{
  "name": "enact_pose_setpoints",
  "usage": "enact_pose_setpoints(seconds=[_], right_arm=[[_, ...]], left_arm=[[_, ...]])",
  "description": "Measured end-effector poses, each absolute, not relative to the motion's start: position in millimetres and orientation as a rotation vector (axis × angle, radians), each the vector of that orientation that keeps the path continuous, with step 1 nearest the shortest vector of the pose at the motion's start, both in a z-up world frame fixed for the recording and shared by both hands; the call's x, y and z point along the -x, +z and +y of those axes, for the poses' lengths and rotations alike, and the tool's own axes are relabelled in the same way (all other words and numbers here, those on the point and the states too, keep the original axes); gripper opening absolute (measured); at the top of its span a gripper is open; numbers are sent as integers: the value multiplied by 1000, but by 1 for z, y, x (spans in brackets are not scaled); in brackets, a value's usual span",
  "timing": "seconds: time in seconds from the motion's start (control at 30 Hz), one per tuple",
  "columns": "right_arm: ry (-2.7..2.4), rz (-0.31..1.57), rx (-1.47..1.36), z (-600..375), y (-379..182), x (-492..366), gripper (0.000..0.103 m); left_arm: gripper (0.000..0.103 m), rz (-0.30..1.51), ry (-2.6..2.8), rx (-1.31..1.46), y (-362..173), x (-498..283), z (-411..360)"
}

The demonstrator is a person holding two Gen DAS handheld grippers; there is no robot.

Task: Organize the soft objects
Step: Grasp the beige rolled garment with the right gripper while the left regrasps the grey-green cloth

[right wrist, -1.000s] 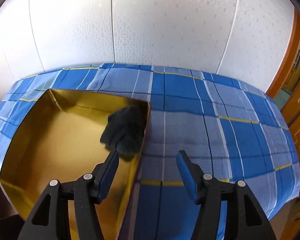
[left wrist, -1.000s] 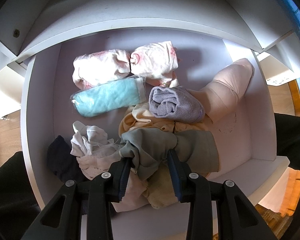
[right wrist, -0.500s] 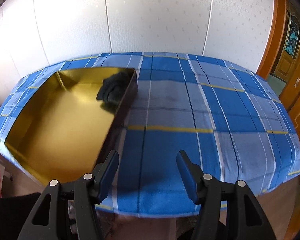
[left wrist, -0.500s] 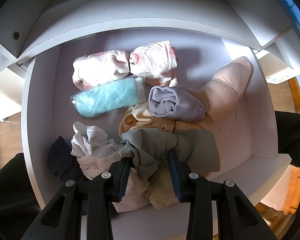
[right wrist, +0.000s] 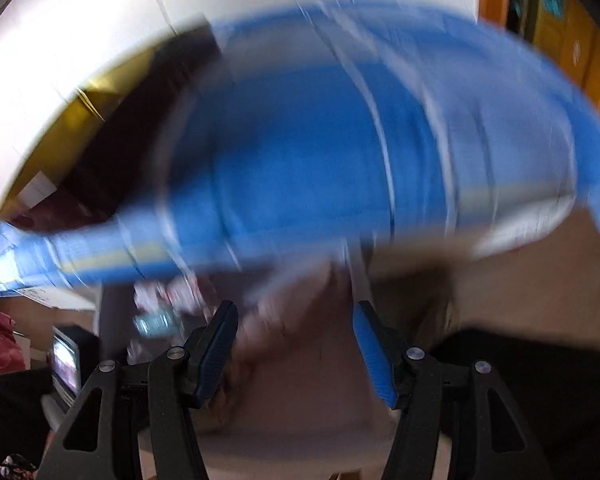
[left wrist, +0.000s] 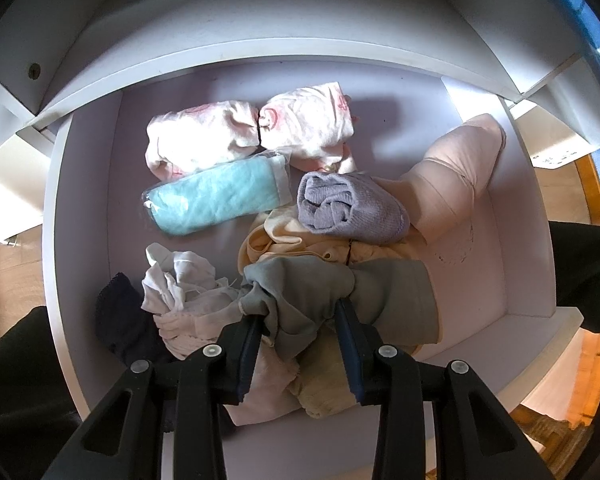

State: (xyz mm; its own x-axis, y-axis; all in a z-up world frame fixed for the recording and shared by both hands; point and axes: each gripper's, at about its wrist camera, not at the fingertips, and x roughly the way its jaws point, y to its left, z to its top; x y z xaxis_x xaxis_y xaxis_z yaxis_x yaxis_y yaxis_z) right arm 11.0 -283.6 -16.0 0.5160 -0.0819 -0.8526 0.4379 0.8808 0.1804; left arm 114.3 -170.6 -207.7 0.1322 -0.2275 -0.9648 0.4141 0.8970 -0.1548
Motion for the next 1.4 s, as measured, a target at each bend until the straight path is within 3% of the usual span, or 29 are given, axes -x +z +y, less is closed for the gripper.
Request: enact_pose_setpoints(seconds=[0.17,0.47,0.7,1.1,1.23,1.3,1.4], right_arm=[[-301,1150,-521,-285,-87,-14,61],[-293,1241,-579,-272,-144,-47,67],[-392,1173,-736,-287,-166,-64,73],[-345,1223,-847,-304,-199,-84,74],[-366,1287,-731,-301,-192,-81,74],[-389,1327,-658,-299,-184,-76,74],[-397,1339,-564,-293,-175,-70,75]], left_arm=[[38,1364,-464,-168,-208,-112,-170],[38,1351,-465,-188,-209,-104,-172],[37,1356,-460,-189,-212,-98,-167],[39,1359,-459,-119,-213,-99,-158],[49,1375,-466,9,-212,-106,-149],[64,1390,-483,86,-212,-111,-147],[75,1405,-484,156,-213,-117,-152]])
